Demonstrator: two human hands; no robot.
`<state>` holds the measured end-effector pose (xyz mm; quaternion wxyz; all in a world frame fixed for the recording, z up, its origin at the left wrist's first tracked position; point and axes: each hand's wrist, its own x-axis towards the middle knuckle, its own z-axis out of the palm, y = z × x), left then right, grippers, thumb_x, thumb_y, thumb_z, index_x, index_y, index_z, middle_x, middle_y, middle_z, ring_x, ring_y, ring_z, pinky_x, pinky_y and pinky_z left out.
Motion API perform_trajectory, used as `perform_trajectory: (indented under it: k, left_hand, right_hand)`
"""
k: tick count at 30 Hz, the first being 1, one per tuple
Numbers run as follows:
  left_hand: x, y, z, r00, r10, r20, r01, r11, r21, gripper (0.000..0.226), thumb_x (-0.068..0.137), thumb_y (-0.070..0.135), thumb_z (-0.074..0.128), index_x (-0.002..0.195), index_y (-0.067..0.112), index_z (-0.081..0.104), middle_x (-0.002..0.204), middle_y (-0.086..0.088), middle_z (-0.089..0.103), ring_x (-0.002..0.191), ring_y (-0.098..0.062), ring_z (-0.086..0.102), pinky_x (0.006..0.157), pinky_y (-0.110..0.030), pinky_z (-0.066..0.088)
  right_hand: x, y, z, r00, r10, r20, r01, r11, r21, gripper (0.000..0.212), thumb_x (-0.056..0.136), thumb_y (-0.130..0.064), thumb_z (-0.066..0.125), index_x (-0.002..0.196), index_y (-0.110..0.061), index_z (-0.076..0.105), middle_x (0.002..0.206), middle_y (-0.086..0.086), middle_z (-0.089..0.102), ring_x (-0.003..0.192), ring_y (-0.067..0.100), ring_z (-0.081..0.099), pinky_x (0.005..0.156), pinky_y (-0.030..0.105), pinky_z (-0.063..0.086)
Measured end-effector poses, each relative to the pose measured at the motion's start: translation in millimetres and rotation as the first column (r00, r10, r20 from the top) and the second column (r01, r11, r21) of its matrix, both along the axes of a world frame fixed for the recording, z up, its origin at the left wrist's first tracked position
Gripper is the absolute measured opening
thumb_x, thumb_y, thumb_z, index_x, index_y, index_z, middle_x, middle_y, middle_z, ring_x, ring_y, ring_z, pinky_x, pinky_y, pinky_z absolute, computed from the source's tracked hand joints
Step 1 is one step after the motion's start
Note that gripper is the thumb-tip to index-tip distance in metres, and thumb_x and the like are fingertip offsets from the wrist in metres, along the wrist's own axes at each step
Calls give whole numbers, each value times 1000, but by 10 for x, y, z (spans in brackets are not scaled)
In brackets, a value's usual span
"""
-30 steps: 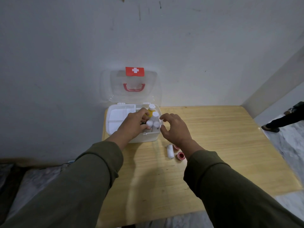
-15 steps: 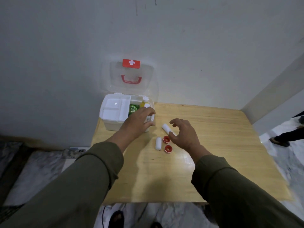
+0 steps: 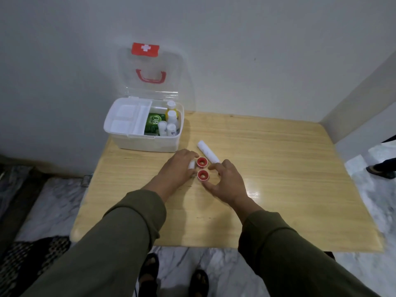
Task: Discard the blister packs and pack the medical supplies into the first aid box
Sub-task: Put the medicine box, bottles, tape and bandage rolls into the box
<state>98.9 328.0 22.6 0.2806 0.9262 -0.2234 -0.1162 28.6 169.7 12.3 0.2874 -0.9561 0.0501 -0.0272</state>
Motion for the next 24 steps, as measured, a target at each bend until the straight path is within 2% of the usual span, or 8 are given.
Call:
perform_trajectory:
  k: [4,9,16,19,24]
  left_hand:
    - [56,-73,-77,1000,-24,7,24,1000,-7,44,84,21,66,126,20,55,124,-4,53,116,-20,49,90,-24,34]
    - [121,-141,-81,999,-44,20,43,998,34,39,85,21,65,124,18,60,125,-5,54,117,-21,48,97,-30,38]
    - [146,-205,-84,999,-45,18,44,998,50,39,84,23,66,122,19,62,128,-4,53,121,-21,46,102,-33,38]
    - [146,-218,-92,999,-39,12,38,998,46,36,84,22,67,119,17,63,128,-5,53,120,-22,47,101,-35,39]
    - [126,-263,-71,1000,27,-6,-27,999,21,31,84,18,66,113,9,62,125,-5,52,115,-22,50,98,-34,41]
  right_hand:
    - [30,-15,-69,1000,17,-5,-17,1000,13,45,70,-37,76,110,-21,64,99,4,51,95,20,54,77,27,44]
    - [59,-23,-110,1000,24,8,-24,999,30,40,70,-35,77,105,-19,67,97,5,51,93,23,55,75,26,43]
    - [50,-71,-185,999,13,42,-14,999,31,33,70,-35,77,97,-17,71,89,-3,41,87,22,55,70,25,42]
    - [49,-92,-176,999,13,50,-15,999,34,32,70,-35,77,96,-17,70,87,-2,41,85,21,53,68,26,43]
    - [36,-158,-132,999,-17,48,16,1000,24,33,71,-33,76,98,-16,68,86,-3,40,80,16,47,64,24,34]
